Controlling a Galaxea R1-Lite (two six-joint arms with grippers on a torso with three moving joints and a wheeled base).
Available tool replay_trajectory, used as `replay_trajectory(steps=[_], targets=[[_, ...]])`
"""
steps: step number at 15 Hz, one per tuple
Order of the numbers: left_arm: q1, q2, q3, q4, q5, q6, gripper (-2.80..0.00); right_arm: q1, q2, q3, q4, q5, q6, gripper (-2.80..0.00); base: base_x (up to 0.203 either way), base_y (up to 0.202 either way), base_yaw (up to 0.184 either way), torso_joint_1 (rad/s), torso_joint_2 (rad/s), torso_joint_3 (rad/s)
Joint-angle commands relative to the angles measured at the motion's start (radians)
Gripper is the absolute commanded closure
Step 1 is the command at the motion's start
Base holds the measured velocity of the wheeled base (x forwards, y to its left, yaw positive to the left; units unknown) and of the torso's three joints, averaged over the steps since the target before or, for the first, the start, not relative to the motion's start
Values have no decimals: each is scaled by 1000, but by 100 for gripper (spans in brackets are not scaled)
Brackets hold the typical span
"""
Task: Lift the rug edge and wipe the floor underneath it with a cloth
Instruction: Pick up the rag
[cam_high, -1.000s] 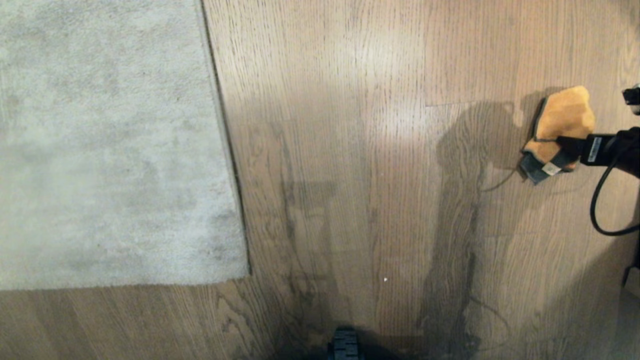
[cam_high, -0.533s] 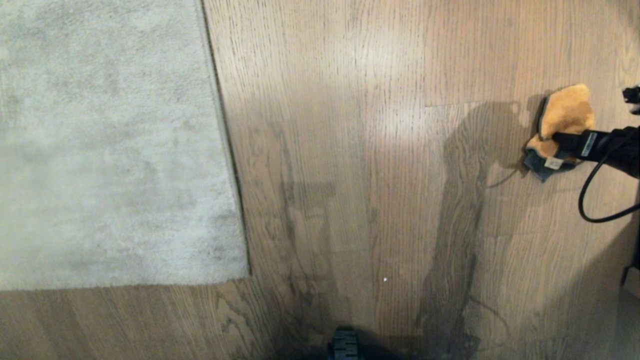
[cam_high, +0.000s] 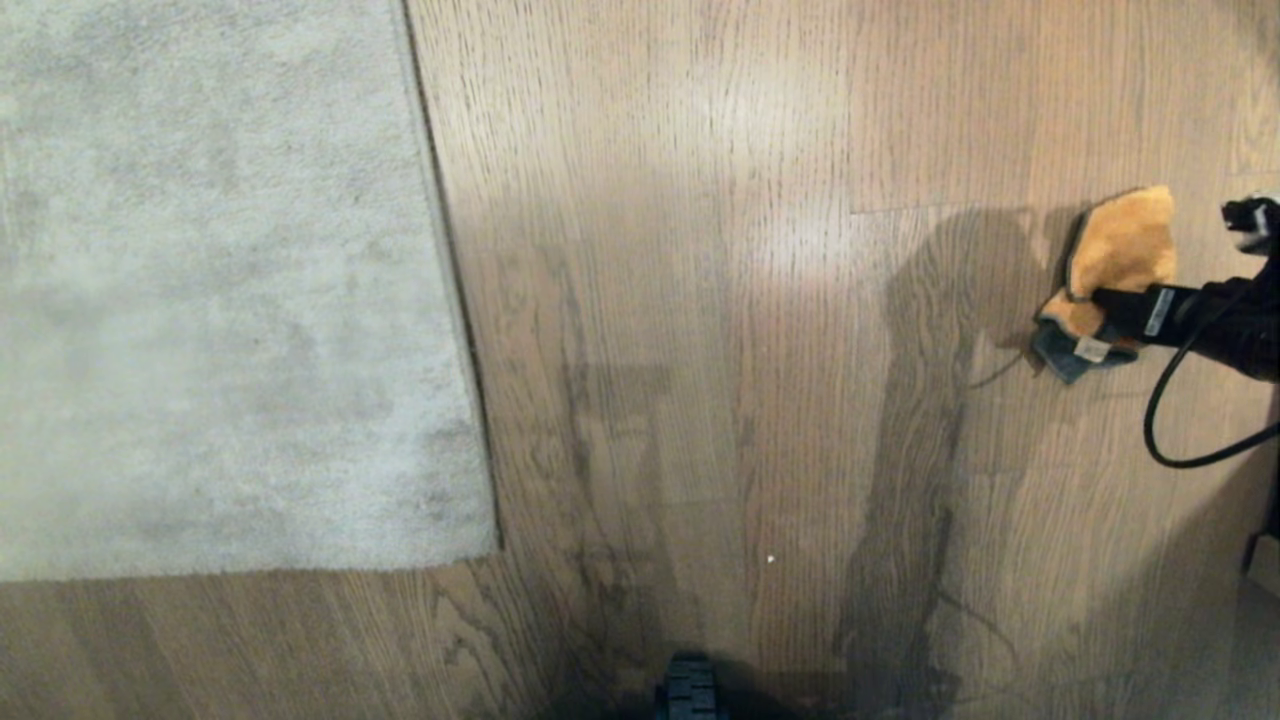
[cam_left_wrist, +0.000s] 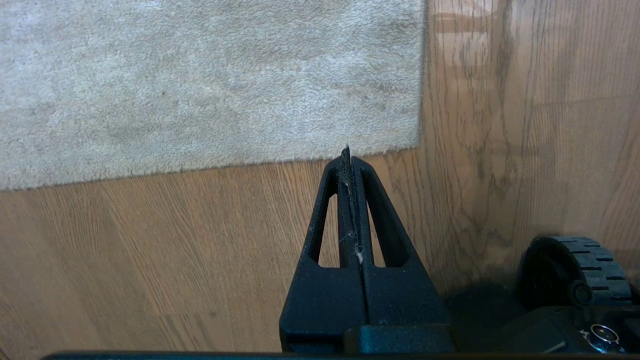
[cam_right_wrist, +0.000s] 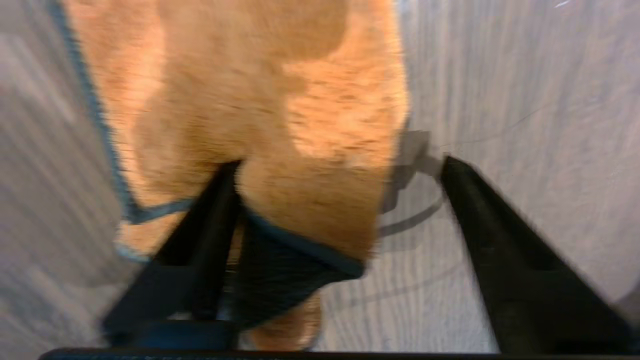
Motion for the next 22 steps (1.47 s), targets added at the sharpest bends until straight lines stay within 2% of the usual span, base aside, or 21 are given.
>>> replay_trajectory(steps=[1, 9, 13, 22], targets=[[0, 0, 0, 0, 0, 0, 0, 2, 1, 6, 5, 0, -1, 0, 0, 0, 0, 0, 0, 0], [0, 0, 0, 0, 0, 0, 0, 10, -34, 56, 8, -1, 0, 0, 0, 0, 0, 0, 0, 0], [0, 0, 0, 0, 0, 0, 0, 43, -87, 111, 5, -1, 0, 0, 0, 0, 0, 0, 0, 0], [0, 0, 0, 0, 0, 0, 0, 49, -306, 329, -11, -3, -13, 0, 0, 0, 0, 0, 0, 0]])
